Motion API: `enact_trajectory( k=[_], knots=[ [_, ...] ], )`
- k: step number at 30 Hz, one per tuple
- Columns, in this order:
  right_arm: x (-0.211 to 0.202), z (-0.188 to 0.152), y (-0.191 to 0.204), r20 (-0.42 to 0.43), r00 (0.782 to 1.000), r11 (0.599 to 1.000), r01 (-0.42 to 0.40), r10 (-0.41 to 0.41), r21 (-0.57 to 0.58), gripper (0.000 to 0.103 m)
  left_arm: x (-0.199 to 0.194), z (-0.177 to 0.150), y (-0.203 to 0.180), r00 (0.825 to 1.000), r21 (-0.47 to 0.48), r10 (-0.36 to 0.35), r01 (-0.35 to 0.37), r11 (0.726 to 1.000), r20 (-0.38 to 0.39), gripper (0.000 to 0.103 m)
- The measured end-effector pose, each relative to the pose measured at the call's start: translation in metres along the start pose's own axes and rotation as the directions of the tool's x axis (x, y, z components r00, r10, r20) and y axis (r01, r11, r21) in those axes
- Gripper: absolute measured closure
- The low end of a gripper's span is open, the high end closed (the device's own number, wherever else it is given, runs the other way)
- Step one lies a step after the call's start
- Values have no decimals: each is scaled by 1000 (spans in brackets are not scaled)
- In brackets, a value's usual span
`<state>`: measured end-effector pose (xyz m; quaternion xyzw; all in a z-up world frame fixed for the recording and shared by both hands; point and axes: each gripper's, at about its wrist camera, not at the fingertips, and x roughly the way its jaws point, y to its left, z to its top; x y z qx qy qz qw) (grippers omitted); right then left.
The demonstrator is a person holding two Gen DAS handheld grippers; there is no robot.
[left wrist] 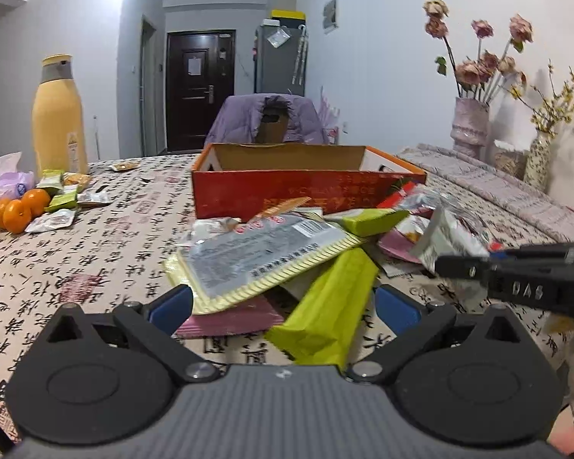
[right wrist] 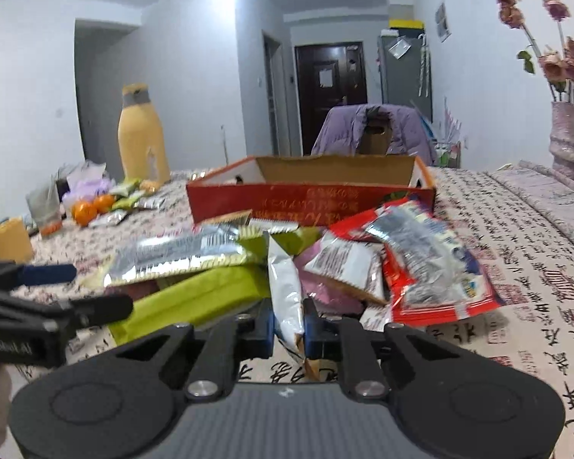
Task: Organize snacks
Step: 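Grasp the green bar with the left tool while the right tool grasps a silver packet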
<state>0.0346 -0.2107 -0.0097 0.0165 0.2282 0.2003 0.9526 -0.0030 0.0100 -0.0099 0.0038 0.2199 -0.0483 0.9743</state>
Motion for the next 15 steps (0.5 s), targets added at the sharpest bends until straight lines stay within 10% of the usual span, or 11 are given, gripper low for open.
enact_trajectory(
  k=[15],
  knots=[
    [-13, -6, -25, 42, 999, 997, 22, -26, 73, 90, 40, 3, -51, 996, 214, 31, -12, 977, -87, 34]
  ],
)
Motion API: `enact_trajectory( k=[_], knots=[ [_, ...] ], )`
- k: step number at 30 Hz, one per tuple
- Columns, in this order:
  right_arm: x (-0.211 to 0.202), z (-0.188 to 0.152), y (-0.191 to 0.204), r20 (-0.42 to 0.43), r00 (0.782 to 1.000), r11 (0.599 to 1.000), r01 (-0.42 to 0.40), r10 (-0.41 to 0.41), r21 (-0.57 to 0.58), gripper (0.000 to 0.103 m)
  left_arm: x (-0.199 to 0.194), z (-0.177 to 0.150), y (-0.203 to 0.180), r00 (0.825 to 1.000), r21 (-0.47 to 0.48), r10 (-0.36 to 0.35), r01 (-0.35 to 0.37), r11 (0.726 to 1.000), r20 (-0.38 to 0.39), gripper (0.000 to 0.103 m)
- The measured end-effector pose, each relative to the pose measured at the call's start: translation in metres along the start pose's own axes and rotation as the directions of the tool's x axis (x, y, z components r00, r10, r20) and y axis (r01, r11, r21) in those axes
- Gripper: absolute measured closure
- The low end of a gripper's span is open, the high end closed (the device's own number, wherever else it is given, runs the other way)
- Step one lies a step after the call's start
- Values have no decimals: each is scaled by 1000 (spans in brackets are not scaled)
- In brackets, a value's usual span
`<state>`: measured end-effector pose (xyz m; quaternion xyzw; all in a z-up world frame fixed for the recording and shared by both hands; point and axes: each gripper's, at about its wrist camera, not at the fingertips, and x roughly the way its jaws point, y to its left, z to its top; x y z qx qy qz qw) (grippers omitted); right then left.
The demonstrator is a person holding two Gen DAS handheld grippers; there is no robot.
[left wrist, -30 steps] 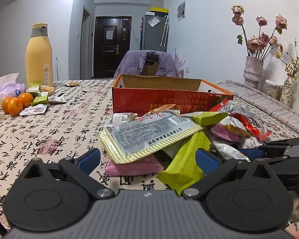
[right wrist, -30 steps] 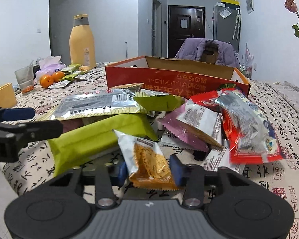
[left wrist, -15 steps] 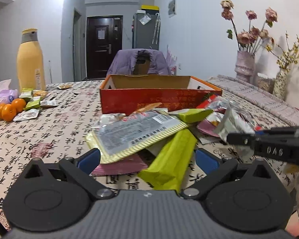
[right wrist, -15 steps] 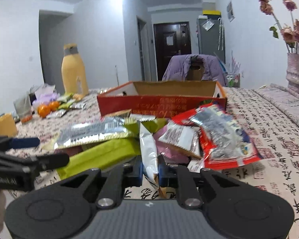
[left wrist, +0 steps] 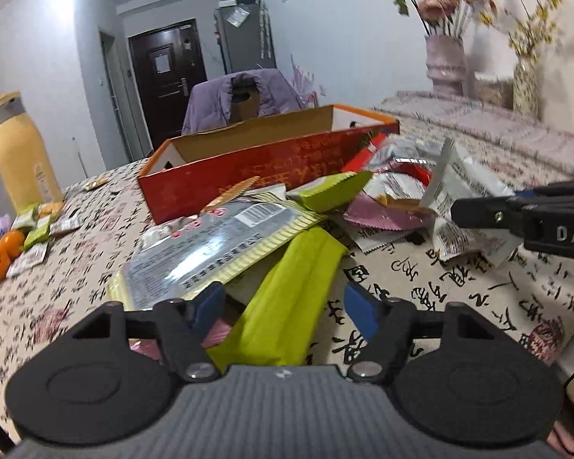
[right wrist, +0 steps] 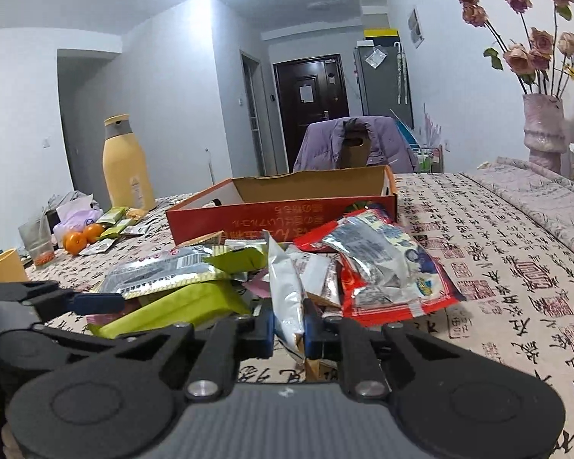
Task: Organize snacks
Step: 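Grasp the green bar with the left tool while the right tool grasps a silver packet, then carry the green bar and silver packet into the box and release both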
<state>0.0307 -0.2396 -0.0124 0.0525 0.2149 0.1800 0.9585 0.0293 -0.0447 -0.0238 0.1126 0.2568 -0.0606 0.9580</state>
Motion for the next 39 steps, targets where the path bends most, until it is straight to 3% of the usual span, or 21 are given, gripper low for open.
enact_trajectory(
  k=[7, 16, 28, 39],
  knots=[
    [-1, -4, -8, -1, 1000, 1000, -8, 8, 22, 90, 20, 5, -11, 998, 55, 0, 3, 998, -56, 57],
    [-3, -7, -11, -1, 1000, 999, -17, 17, 32, 90, 8, 2, -13, 998, 23, -43, 44, 999, -45, 68],
    [-15, -5, -4, 23, 1000, 1000, -17, 17, 24, 89, -35, 4, -6, 994, -45, -106, 107, 993, 28, 68],
    [-17, 24, 2, 75, 997, 1000, -6, 6, 1, 89, -60, 41, 10, 981, -85, -114, 128, 988, 157, 68]
  ],
)
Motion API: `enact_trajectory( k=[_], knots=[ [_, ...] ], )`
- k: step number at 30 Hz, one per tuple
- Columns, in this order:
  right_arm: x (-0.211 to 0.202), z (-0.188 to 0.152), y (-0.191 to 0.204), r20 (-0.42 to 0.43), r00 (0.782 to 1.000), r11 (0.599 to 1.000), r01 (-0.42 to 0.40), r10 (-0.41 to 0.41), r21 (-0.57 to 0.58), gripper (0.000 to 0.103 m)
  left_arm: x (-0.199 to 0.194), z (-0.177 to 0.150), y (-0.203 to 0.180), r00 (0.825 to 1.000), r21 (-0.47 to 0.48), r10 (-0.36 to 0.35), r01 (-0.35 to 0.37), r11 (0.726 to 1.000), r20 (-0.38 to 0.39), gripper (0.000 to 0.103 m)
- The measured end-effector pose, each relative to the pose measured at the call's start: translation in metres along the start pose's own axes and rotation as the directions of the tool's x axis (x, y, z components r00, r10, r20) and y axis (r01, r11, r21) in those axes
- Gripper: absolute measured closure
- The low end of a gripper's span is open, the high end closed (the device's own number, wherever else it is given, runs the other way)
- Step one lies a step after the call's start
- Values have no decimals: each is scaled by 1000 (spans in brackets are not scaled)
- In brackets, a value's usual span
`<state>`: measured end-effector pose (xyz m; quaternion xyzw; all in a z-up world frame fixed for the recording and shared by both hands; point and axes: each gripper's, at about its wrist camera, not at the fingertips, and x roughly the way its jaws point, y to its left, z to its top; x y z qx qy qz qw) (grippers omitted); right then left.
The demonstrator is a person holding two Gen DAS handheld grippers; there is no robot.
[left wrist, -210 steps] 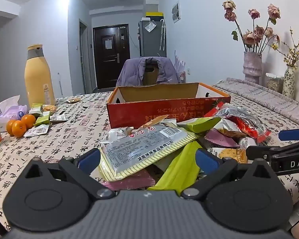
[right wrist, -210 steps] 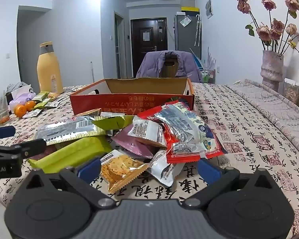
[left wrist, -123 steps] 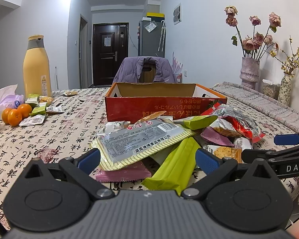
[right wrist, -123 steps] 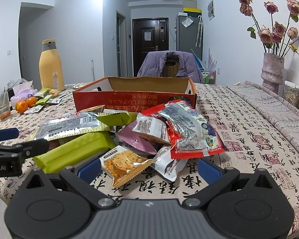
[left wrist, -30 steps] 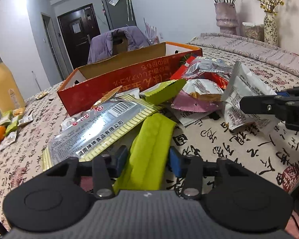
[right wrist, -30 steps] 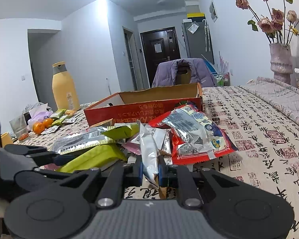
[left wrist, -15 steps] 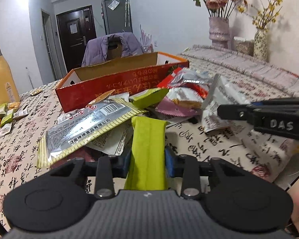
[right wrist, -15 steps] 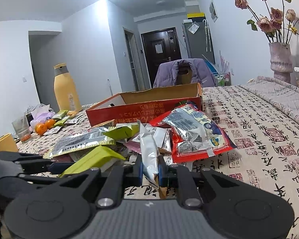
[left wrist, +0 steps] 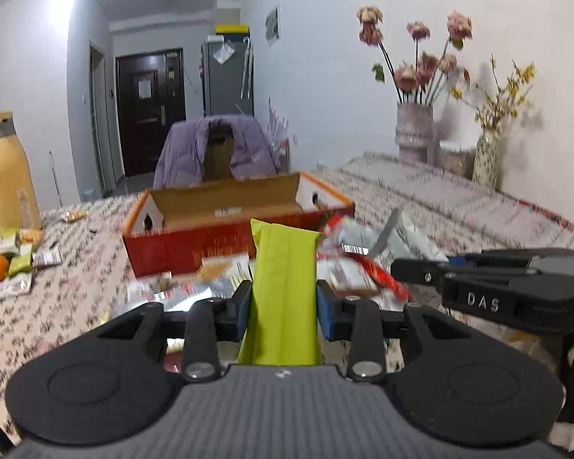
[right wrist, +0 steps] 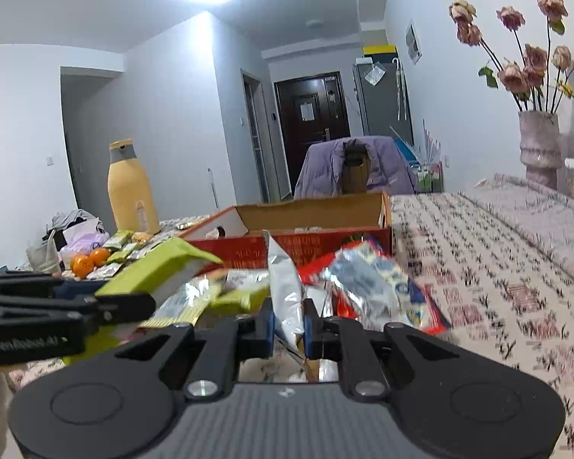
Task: Organize snacks
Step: 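Carry the green bar and silver packet into the box and release both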
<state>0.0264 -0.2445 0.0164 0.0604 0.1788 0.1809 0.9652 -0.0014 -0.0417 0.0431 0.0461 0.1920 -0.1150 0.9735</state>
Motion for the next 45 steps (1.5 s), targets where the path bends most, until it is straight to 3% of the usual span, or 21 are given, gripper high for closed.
enact_trajectory(
  k=[7, 19, 26, 31, 39, 45],
  knots=[
    [21, 29, 0, 18, 1000, 1000, 11, -11, -5, 89, 16, 32, 21, 999, -37, 36, -35, 999, 33, 68],
    [94, 99, -8, 19, 999, 998, 46, -46, -43, 89, 82, 94, 71, 995, -111, 92, -88, 990, 33, 68],
    [161, 140, -23, -56, 997, 999, 48, -47, 5, 89, 139, 130, 98, 993, -144, 118, -116, 983, 1, 68],
    [211, 151, -28, -128, 990, 997, 65, -60, 35, 89, 183, 144, 108, 988, -153, 152, -156, 976, -37, 68],
    [273, 125, -41, -287, 952, 988, 134, -107, 76, 89, 249, 123, 123, 967, -191, 194, -224, 956, -166, 68],
    [272, 111, -44, -288, 948, 987, 153, -133, 47, 89, 267, 94, 130, 951, -212, 192, -244, 946, -241, 68]
  ],
)
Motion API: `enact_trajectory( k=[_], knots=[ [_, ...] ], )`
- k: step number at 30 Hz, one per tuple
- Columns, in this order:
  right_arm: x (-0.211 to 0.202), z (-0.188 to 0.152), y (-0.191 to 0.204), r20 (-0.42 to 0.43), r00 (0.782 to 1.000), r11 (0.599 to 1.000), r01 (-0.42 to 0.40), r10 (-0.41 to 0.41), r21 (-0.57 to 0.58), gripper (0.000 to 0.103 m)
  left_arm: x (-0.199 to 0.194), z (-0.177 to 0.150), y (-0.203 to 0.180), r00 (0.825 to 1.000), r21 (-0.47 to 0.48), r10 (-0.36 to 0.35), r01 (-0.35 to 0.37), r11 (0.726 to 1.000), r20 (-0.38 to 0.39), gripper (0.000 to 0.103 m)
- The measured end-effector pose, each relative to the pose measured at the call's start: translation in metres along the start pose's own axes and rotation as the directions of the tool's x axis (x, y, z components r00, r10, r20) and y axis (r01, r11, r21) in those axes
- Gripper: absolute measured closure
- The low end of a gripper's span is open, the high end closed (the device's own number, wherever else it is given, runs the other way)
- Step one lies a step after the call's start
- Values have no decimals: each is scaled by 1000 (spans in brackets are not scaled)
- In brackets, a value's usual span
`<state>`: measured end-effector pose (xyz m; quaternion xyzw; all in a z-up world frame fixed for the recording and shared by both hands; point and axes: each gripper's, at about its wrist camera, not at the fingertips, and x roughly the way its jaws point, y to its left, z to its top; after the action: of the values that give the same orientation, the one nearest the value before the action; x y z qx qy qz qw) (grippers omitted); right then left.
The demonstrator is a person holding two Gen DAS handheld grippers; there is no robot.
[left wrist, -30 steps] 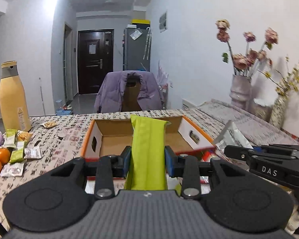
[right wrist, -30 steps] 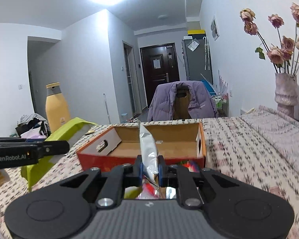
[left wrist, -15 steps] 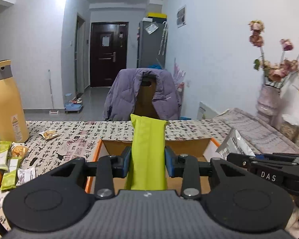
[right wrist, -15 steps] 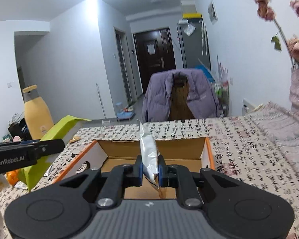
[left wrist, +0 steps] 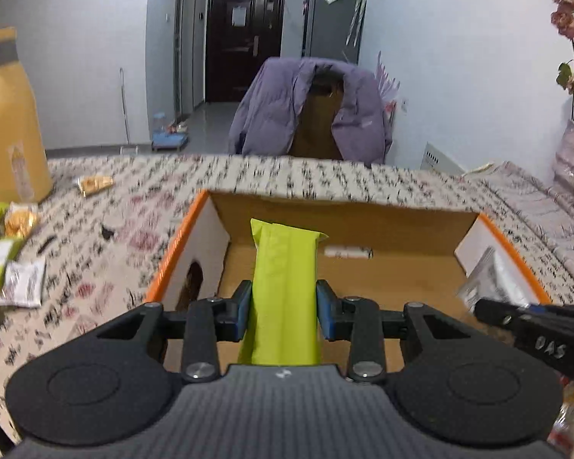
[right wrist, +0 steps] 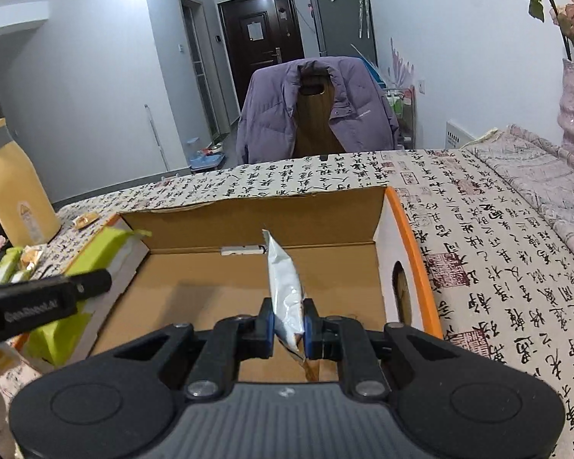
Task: Organize snacks
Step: 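Carry the green bar and silver packet into the box and release both, then withdraw both tools from the box back toward the snack pile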
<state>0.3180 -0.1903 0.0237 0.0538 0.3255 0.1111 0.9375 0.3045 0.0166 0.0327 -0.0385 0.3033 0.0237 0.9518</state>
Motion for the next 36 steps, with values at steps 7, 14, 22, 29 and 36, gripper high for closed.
enact_trajectory(
  k=[7, 14, 22, 29, 36],
  knots=[
    [-2, -2, -1, -12, 1000, 1000, -25, 25, -15, 70, -6, -4, 3, 1000, 7, 9, -9, 1000, 29, 39],
    [-12, -3, -2, 23, 1000, 1000, -18, 18, -15, 10, -19, 0, 7, 994, -25, 11, -8, 1000, 109, 0],
    [-16, 1, -2, 47, 999, 1000, -17, 18, -16, 0, -29, 6, 7, 990, -38, 24, -19, 999, 137, 0],
    [-44, 9, 8, 113, 994, 999, -8, 14, -49, 0, -59, 15, 3, 983, -40, 14, -7, 999, 185, 0],
    [-72, 3, 10, 139, 990, 999, 0, 7, -51, 0, -88, 9, 1, 979, -29, -4, 11, 1000, 205, 0]
  ],
)
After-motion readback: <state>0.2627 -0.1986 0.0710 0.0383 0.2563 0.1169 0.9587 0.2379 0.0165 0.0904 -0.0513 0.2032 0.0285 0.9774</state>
